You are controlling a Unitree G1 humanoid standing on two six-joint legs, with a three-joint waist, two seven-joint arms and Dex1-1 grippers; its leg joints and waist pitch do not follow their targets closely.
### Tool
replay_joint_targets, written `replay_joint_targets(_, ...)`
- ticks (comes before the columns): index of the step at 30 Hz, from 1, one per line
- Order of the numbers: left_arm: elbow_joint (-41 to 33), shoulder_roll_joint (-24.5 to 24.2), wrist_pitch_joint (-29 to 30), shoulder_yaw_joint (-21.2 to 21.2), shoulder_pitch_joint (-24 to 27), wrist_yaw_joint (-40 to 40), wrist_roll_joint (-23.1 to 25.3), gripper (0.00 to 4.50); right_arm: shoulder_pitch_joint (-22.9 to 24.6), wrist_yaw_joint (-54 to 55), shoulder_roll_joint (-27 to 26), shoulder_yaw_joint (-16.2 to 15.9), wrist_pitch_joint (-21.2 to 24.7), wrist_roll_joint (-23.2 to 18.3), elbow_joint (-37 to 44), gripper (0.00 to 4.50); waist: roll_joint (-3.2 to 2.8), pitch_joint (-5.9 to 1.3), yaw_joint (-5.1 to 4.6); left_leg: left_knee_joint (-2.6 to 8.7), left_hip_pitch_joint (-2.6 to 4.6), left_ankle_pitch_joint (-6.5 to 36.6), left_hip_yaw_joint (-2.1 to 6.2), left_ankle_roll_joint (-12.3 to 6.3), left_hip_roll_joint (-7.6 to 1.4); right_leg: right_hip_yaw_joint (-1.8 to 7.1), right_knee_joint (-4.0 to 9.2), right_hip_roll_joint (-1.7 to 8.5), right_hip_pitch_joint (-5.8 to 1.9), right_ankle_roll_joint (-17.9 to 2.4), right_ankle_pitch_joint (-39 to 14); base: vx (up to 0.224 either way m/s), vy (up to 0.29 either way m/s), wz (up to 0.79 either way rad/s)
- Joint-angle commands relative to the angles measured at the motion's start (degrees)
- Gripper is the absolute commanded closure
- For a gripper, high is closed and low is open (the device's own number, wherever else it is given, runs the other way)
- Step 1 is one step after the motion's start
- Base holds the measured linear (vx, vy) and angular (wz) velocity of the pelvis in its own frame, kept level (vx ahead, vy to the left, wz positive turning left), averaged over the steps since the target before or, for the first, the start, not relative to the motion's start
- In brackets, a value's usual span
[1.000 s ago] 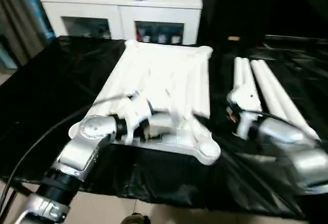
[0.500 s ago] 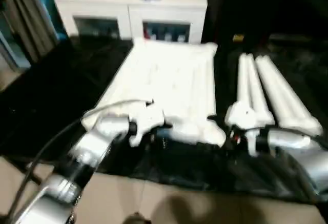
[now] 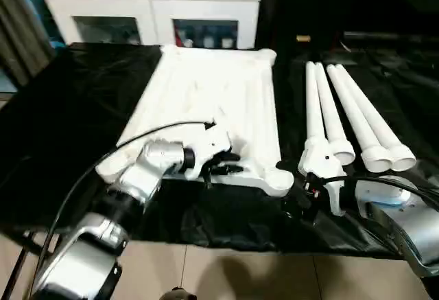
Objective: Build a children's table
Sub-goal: Move to table, then move table base
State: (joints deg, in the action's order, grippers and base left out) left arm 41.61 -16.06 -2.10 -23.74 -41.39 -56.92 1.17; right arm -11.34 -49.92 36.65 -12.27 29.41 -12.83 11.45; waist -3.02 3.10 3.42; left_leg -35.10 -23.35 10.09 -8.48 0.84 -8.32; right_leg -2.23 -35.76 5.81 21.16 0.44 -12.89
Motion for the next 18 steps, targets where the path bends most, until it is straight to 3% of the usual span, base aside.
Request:
replay_joint_targets(1, 2.2, -0.4, -2.2, -1.4, -0.6, -1.7, 2.1, 3.89, -0.1, -0.4, 0.6, 0.6, 0.5, 0.0, 1.5, 0.0, 1.0, -4.54, 0.43, 3.94, 1.17, 4.8, 1.05, -6.34, -3.74, 1.64, 3.17, 3.38, -2.31, -14.5, 9.6, 0.0, 0.0, 0.0)
replay_joint_targets(3, 2.0, -0.7, -1.7, -1.5, -0.5, -4.1, 1.4, 4.02, -0.1, -0.5, 0.8, 0.8, 0.6, -0.2, 1.6, 0.0, 1.03, -4.57, 0.58, 3.93, 1.19, 4.2, 0.91, -7.17, -3.91, 1.53, 3.04, 3.48, -2.32, -15.6, 10.3, 0.0, 0.0, 0.0)
replay_joint_targets(4, 1.6, -0.8, -1.4, -1.3, -0.5, -5.7, 0.8, 4.11, -0.2, -0.6, 1.0, 1.0, 0.7, -0.3, 1.5, 0.0, 0.71, -4.43, 0.63, 4.03, 1.36, 5.2, 0.84, -7.2, -4.03, 1.49, 3.18, 3.35, -2.12, -16.1, 8.9, 0.0, 0.0, 0.0)
replay_joint_targets(9, 1.8, -0.5, -1.0, 0.8, -1.4, -8.3, -1.7, 4.47, -0.4, -0.8, 1.5, 1.6, 0.7, -0.5, 1.3, 0.0, 0.72, -4.02, 0.7, 4.56, 1.77, 10.1, 0.47, -5.15, -4.42, 1.62, 3.63, 3.33, -1.97, -16.9, 1.4, 0.0, 0.0, 0.0)
replay_joint_targets(13, 3.2, 0.4, -0.8, 2.6, -2.2, -8.6, -2.9, 4.09, -0.5, -0.7, 1.6, 1.7, 0.6, -0.5, 1.0, 0.0, 0.97, -3.79, 0.8, 4.79, 2.06, 12.7, -0.12, -3.43, -4.53, 1.78, 4.11, 3.32, -1.76, -16.2, -3.2, 0.0, 0.0, 0.0)
replay_joint_targets(18, 0.6, 0.0, 3.1, 3.2, -1.9, -14.8, -5.7, 3.67, -0.8, -1.1, 1.7, 2.2, 0.8, -0.8, 0.7, 0.0, 1.06, -3.89, 1.3, 4.8, 2.04, 11.2, -0.4, -2.99, -4.65, 1.9, 3.91, 3.3, -1.66, -15.6, -2.4, 0.0, 0.0, 0.0)
